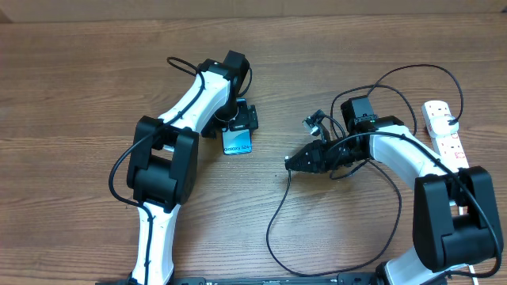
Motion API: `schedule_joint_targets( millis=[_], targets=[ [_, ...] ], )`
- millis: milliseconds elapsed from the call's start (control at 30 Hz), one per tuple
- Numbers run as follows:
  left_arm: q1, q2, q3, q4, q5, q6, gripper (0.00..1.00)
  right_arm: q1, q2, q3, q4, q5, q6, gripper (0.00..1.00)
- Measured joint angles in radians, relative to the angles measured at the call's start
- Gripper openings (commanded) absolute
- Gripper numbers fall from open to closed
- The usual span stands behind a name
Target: Plug charger to phone and switch on socket
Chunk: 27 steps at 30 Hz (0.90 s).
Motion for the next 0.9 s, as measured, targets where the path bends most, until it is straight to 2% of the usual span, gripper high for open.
schedule_joint_targets(
  millis=[167,467,567,700,900],
  targets=[
    [0.001,0.0,0.005,0.072,-0.006,-0.005,1.0,0.0,0.0,0.0,-0.014,0.03,0.0,0.04],
    [0.0,0.001,0.006,0.065,-0.032,-0.016,1.0,0.0,0.0,0.0,-0.027,0.067,0.0,0.04],
    [0.0,0.002,0.005,0.053,-0.04,-0.016,0.96,0.0,0.0,0.0,-0.027,0.067,0.001,0.04],
    [0.0,0.002,0.001,0.046,-0.048,-0.019,0.78,0.0,0.0,0.0,-0.027,0.068,0.001,0.04],
    [0.0,0.002,0.001,0.039,-0.048,-0.019,0.73,0.0,0.0,0.0,-0.044,0.071,0.001,0.04]
  ],
)
